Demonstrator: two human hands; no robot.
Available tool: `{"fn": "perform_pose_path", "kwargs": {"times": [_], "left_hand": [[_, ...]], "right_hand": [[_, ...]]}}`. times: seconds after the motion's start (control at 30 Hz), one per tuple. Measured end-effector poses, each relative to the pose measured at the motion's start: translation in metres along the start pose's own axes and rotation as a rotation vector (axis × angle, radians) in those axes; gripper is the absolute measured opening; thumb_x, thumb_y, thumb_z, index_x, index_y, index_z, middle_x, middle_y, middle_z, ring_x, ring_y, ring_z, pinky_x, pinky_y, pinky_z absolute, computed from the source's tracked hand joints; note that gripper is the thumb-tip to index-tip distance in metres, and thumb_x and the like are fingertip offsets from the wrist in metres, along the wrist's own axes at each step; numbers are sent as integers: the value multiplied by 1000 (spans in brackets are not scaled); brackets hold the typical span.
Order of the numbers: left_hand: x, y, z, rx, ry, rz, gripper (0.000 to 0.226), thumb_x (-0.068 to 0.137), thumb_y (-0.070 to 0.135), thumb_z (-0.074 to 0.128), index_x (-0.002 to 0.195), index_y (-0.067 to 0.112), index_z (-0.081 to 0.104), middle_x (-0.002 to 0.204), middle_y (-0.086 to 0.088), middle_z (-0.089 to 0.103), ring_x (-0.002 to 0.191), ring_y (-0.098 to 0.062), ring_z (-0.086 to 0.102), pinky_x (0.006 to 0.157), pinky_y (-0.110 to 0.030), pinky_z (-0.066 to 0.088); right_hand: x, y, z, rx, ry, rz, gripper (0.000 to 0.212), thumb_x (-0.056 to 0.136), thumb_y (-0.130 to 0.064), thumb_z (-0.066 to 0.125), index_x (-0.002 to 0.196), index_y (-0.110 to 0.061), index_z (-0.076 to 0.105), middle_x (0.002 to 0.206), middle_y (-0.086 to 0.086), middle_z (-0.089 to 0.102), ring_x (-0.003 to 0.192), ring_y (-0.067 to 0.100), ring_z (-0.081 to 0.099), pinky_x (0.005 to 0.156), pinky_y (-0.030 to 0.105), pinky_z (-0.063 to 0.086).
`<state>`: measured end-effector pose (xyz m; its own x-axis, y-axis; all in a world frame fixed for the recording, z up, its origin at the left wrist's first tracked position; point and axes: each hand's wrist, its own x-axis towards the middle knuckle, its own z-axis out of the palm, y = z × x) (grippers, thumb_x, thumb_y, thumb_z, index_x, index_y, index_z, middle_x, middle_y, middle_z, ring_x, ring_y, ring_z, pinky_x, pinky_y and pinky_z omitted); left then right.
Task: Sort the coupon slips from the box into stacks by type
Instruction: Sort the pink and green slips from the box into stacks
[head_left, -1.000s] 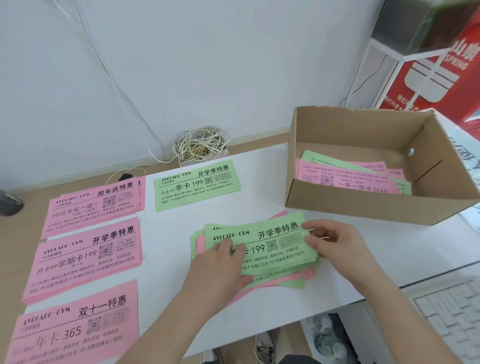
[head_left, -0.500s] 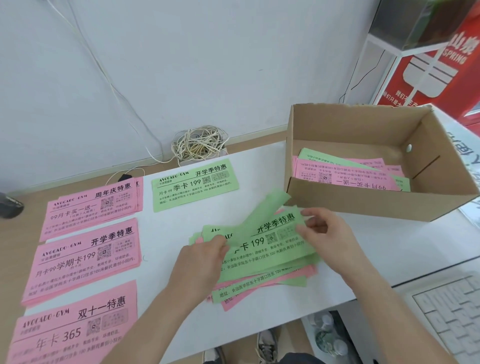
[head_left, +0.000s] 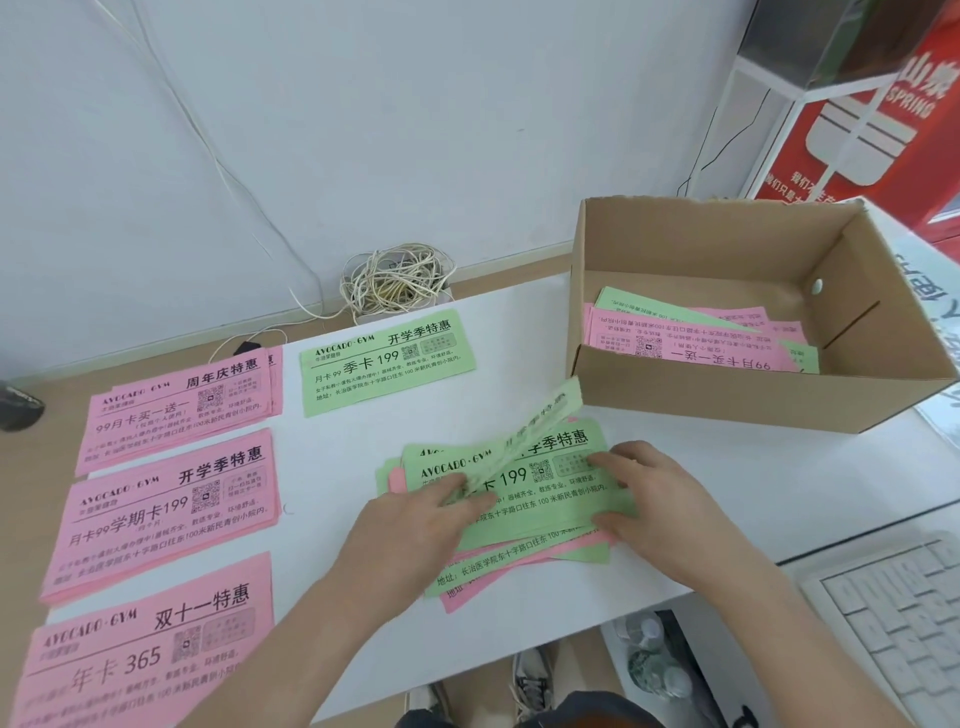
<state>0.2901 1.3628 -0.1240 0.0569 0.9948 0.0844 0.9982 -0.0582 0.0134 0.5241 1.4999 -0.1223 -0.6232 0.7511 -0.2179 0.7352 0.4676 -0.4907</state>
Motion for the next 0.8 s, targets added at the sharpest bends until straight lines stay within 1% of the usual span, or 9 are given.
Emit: {"fn": "perform_pose_path", "kwargs": {"times": [0.07, 0.13, 0.2, 0.3, 0.5, 0.63, 0.7, 0.73, 0.8], "left_hand": [[0, 1, 2, 7, 39, 84, 53, 64, 41, 80, 113, 31, 61, 100, 6, 69, 50, -15, 60, 32, -22, 42], [2, -1, 4, 47, 46, 98, 64, 58, 58, 79, 111, 25, 65, 94, 8, 71, 55, -11, 64, 35, -20, 44], [3, -3, 5, 75, 49, 86, 72, 54, 64, 79, 112, 23, 67, 89, 7, 72, 54, -12, 64, 37, -19, 43], [3, -6, 4, 110, 43, 119, 62, 69, 64, 66, 113, 21, 66, 80, 8, 71, 51, -12, 62, 37, -19, 41], [2, -11, -10, -82, -16, -5, 51, 86, 53, 34, 120, 25, 60, 59, 9, 63, 42, -20, 54, 42, -23, 46], [2, -9, -11, -88, 15, -37, 36, 88, 33, 36, 121, 26, 50, 50, 10, 55, 36, -22, 36, 35, -24, 40], [1, -7, -11, -96, 65, -55, 46, 86, 24, 49, 131, 24, 44, 45, 11, 41, 37, -17, 16, 31, -22, 34], [1, -5, -12, -106, 78, -63, 60, 82, 16, 59, 138, 24, 40, 47, 12, 33, 38, -14, 9, 31, -20, 30], [0, -4, -14, -118, 65, -68, 97, 70, 2, 72, 149, 28, 22, 57, 10, 36, 40, -12, 5, 32, -22, 23]], "right_hand": [[2, 0, -2, -33, 18, -23, 55, 86, -28, 64, 138, -25, 47, 134, -7, 47, 114, 15, 53, 95, 24, 42], [3, 1, -3, -32, 4, -34, 59, 84, -32, 66, 139, -26, 46, 133, -8, 46, 114, 14, 52, 94, 25, 42], [3, 3, -4, -13, -29, -40, 70, 78, -37, 72, 141, -30, 42, 131, -10, 45, 114, 12, 51, 96, 27, 43], [3, 5, -4, -39, -38, -68, 79, 74, -40, 75, 143, -35, 37, 131, -12, 44, 117, 11, 47, 98, 29, 42], [2, 8, -7, 55, -12, -62, 69, 76, -34, 77, 137, -39, 46, 121, -17, 50, 109, 8, 47, 96, 27, 40], [3, 8, -6, 192, -1, -54, 58, 76, -35, 78, 129, -39, 55, 113, -22, 51, 100, 1, 51, 90, 23, 42], [3, 6, -5, 216, 0, -38, 62, 77, -37, 78, 133, -38, 52, 115, -21, 51, 101, 2, 52, 89, 23, 43], [3, 5, -4, 200, -7, -31, 68, 75, -38, 78, 136, -38, 47, 117, -19, 51, 103, 4, 52, 91, 25, 44], [2, 3, -4, 143, -25, -26, 82, 73, -38, 79, 143, -38, 37, 121, -15, 50, 106, 8, 50, 93, 29, 44]]}}
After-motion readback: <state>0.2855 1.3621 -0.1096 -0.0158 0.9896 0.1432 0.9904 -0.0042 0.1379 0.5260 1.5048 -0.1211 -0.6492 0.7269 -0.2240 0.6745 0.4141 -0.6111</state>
